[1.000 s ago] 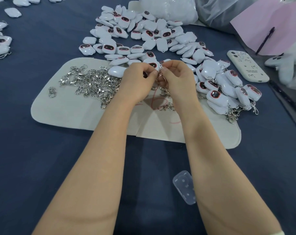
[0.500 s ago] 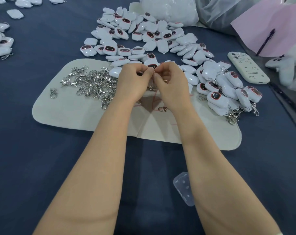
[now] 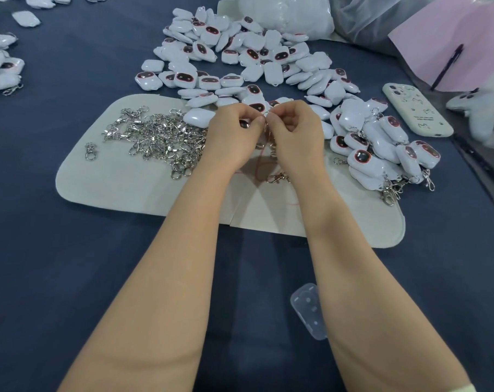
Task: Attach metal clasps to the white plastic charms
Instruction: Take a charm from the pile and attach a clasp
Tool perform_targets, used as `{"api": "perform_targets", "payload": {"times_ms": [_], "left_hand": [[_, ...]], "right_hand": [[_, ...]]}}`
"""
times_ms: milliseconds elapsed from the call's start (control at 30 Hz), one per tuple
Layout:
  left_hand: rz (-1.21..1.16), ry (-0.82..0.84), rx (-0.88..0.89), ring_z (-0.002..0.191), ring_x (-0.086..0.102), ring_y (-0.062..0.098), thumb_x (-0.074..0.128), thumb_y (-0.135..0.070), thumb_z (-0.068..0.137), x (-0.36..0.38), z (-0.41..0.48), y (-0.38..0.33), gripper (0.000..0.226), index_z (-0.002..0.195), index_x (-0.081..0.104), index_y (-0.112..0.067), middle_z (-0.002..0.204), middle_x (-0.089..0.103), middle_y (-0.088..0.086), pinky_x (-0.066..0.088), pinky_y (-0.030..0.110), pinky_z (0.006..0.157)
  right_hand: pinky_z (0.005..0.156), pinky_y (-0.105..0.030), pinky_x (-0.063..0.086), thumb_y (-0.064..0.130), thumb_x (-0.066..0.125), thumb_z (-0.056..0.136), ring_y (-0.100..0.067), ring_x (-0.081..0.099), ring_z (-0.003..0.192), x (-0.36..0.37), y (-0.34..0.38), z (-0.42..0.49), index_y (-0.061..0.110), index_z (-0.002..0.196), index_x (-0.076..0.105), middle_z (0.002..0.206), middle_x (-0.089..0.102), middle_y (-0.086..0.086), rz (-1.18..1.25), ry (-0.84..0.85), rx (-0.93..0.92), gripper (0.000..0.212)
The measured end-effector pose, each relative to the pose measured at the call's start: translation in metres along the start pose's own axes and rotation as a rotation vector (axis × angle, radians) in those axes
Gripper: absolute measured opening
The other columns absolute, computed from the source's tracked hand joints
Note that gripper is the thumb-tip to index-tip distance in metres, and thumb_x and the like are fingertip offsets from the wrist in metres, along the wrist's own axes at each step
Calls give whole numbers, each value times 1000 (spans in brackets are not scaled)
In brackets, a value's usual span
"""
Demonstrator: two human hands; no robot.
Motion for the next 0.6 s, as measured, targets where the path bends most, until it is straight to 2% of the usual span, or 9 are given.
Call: {"api": "perform_targets", "payload": {"times_ms": [100, 233, 367, 433, 533, 600], "left_hand": [[3, -3, -8, 80, 53, 8, 59, -19, 90, 0, 0, 2, 12, 95, 69, -13, 92, 63, -3, 35, 11, 64], [-3, -19, -4, 63, 53, 2, 59, -17, 88, -1, -2, 1, 8, 88, 67, -15, 80, 62, -4, 37, 4, 56], [-33, -59, -10, 74, 58, 9, 58, -15, 84, -3, -5, 0, 5, 81, 63, -17, 75, 62, -6, 44, 18, 70], [-61, -95, -21, 76, 56, 6, 58, -13, 83, -7, -4, 1, 7, 80, 62, -17, 74, 60, -9, 44, 19, 74], [-104, -115, -46, 77, 55, 3, 57, -12, 84, -10, -3, 3, 13, 74, 58, -21, 72, 57, -14, 41, 15, 73], [-119, -104, -62, 75, 54, 3, 57, -13, 84, -10, -2, 5, 19, 69, 56, -25, 71, 57, -15, 42, 16, 73]], "right_hand": [[71, -26, 49, 7, 58, 88, -15, 59, 76, 1, -1, 0, 25, 76, 54, 80, 63, 1, 8, 9, 23, 22], [69, -21, 46, 8, 57, 89, -13, 58, 79, 2, -1, 0, 21, 83, 57, 81, 62, 3, 8, 20, 18, 14], [67, -18, 46, 7, 55, 90, -8, 58, 75, 6, -1, -2, 18, 91, 56, 84, 62, 4, 23, 48, 7, 11], [70, -17, 48, 5, 55, 89, -4, 58, 75, 10, 1, -3, 18, 94, 53, 83, 58, 10, 28, 75, -7, 14], [77, -28, 51, 0, 54, 86, -18, 63, 87, 18, 4, -6, 14, 98, 51, 88, 58, 8, 26, 159, -25, 18], [79, -27, 52, 0, 53, 86, -17, 62, 87, 20, 8, -8, 11, 101, 53, 87, 58, 11, -43, 170, -70, 19]]}}
Point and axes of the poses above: each hand's wrist, its own z-axis towards the middle knuckle, its own x-axis out of the palm, y = z × x, the point moved 8 cm from there along z, towards the middle knuckle
